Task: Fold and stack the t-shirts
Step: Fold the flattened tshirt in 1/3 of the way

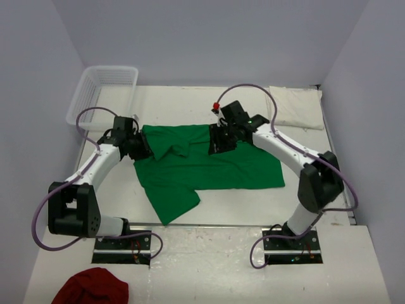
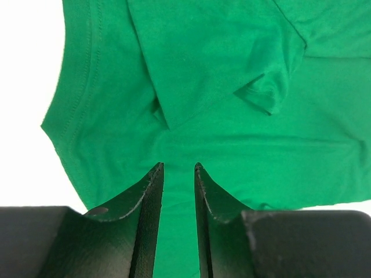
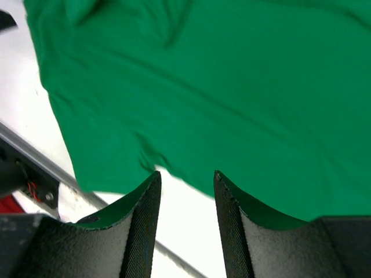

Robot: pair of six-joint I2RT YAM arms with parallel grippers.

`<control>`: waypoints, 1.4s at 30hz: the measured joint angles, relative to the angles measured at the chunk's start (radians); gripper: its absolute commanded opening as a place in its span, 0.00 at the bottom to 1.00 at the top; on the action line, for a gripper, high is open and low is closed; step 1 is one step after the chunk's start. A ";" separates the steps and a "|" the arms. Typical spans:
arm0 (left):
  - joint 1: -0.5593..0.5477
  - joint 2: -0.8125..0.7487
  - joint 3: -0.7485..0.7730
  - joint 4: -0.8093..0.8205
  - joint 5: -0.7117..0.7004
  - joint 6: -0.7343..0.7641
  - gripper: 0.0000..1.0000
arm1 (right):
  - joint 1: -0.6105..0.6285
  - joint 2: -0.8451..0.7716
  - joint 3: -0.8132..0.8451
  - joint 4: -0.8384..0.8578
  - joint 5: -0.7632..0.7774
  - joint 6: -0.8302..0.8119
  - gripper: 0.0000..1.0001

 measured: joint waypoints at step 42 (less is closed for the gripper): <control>-0.050 0.061 0.191 -0.035 -0.054 0.058 0.32 | 0.130 0.720 0.675 -0.093 -0.011 0.037 0.41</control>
